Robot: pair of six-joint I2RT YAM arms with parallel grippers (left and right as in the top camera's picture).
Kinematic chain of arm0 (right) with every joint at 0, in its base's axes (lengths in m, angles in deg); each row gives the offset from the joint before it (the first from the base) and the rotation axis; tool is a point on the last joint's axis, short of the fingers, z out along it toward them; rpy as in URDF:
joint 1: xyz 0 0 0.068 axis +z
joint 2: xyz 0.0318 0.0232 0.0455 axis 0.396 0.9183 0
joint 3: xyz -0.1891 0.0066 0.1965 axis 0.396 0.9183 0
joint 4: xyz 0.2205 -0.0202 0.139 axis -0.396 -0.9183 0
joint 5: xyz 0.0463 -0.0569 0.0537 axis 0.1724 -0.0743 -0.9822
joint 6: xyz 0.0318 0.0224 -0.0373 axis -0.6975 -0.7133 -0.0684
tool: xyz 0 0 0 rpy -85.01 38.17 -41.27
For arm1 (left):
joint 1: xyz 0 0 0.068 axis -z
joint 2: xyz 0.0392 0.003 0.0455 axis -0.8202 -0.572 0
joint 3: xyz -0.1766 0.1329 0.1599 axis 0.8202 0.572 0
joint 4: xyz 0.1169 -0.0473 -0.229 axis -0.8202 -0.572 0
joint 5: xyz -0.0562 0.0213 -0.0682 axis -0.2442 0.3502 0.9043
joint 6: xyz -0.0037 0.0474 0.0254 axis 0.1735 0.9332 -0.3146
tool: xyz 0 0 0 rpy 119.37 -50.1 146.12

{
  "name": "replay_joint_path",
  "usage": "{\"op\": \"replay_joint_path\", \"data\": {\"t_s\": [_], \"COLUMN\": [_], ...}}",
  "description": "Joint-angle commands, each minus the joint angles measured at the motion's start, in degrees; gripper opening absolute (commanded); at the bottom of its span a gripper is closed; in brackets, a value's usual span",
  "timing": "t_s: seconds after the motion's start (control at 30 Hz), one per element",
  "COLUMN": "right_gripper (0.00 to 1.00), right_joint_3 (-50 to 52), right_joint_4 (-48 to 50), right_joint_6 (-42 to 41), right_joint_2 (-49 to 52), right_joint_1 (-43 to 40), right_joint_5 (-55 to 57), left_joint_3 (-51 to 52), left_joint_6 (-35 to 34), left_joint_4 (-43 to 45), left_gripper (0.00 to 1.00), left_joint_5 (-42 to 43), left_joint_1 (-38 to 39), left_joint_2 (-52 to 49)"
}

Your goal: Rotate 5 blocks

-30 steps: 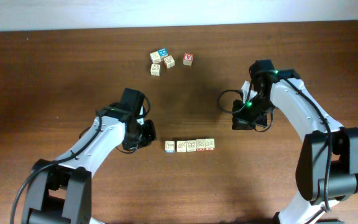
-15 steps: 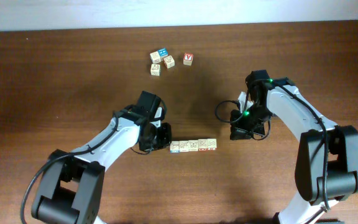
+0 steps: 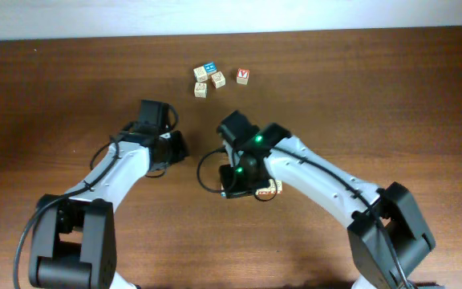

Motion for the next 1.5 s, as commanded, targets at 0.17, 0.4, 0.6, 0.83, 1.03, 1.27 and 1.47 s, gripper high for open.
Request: {"op": "replay_joint_path", "data": {"t_s": [0.17,0.4,0.6,0.83,1.03,1.27,1.47], "right_gripper": [0.04,0.04,0.04,0.04,0.04,0.04,0.04], "right_joint_3": [-0.02,0.0,-0.02,-0.02,-3.98,-12.11,3.28], "right_joint_4": [2.54,4.61,4.72,5.22,2.21,-14.91,-9.42], "right_joint_6": [-2.51,-2.56,-3.65,-3.87,-1.11,4.22,15.21], "right_joint_2": [8.09,9.01,10.62,10.64,8.33,1.97,2.51], "right_joint_1": [3.76,3.67,2.64,2.14,2.14,-16.24,-24.04], "right_joint_5": [1.36,3.26,2.8,2.82,1.75,2.25,2.73], "left_joint_3": [-1.05,-1.05,-1.05,-1.05,-1.05,-1.03,-1.03], "left_joint_6": [0.26,0.26,0.26,0.26,0.26,5.07,8.66], "left_joint_4": [0.76,0.7,0.7,0.72,0.37,-7.78,-10.47], "left_gripper": [0.24,0.26,0.27,0.26,0.25,0.0,0.0], "left_joint_5": [-0.57,-0.57,-0.57,-0.57,-0.22,9.25,9.77], "left_joint_1": [-5.66,-5.66,-5.66,-5.66,-5.66,-0.13,4.11], "left_joint_2": [-0.2,-0.2,-0.2,-0.2,-0.2,-0.2,-0.2]}}
